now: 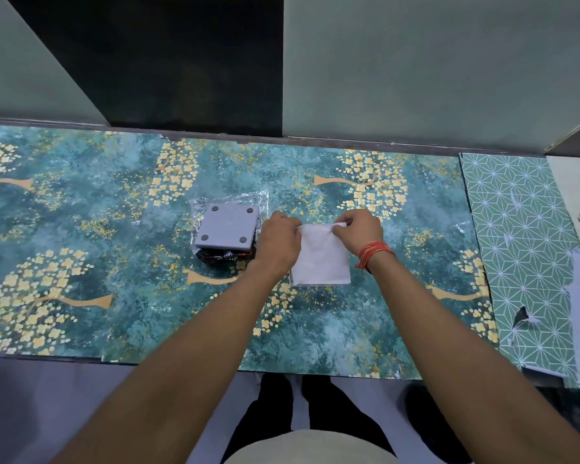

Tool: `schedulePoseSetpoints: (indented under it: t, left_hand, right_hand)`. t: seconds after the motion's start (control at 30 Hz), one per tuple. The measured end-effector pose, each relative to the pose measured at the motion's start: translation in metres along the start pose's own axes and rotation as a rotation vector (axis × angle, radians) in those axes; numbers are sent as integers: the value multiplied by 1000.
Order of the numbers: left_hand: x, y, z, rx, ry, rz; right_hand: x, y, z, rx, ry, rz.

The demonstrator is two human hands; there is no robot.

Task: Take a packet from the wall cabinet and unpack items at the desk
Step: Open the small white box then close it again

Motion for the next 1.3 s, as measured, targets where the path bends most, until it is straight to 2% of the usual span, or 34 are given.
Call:
schedulePoseSetpoints:
  t: [0.1, 0.2, 0.27, 0.37, 0.43, 0.5, 0.57, 0.67, 0.83, 0.9, 1.03, 1.2, 1.3]
  left_hand:
    - [-2, -1, -3, 52, -18, 1]
    - [-3, 3, 0, -10, 38, 49]
    - [-2, 9, 2, -84, 87, 50]
    - [-10, 19, -5, -126, 25, -58]
    - [-15, 27, -11, -119, -47, -165]
    - [-18, 32, -14, -121, -95, -251]
    - [-21, 33, -17, -161, -192, -304]
    - [-26, 32, -25, -155, -289, -381]
    - [-24, 24, -21, -117, -238, -400]
    - [-19, 22, -23, -97, -227, -371]
    - [-20, 24, -21, -33, -249, -423]
    - [-16, 22, -9, -58, -221, -447]
    - [-3, 24, -7, -43, -67, -372]
  right_hand:
    - [-5, -2, 9, -75, 3, 44]
    - [-10, 1, 12, -68, -58, 61]
    - [-5, 7, 9, 23, -32, 83]
    - [8, 28, -14, 313, 109, 163]
    - [-6, 47, -28, 464, 284, 23]
    - [-30, 60, -28, 513, 508, -160]
    - [-42, 64, -23, 512, 651, -237]
    - [-49, 60, -22, 499, 715, -254]
    - [-52, 54, -24, 453, 680, -283]
    - [-46, 51, -25, 436, 664, -245]
    - [-47, 50, -26, 411, 739, -208]
    - [-58, 45, -30, 390, 742, -258]
    - [-49, 46, -37, 370, 656, -226]
Point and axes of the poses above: each hand's wrist, its own y-axis away from the middle knuckle, its own x-axis out of the back of the hand, z = x × y, the point moved 8 cm from there along -y, towards the middle knuckle, and after that the axes turned 9 degrees about z, right-handed, at the moved point
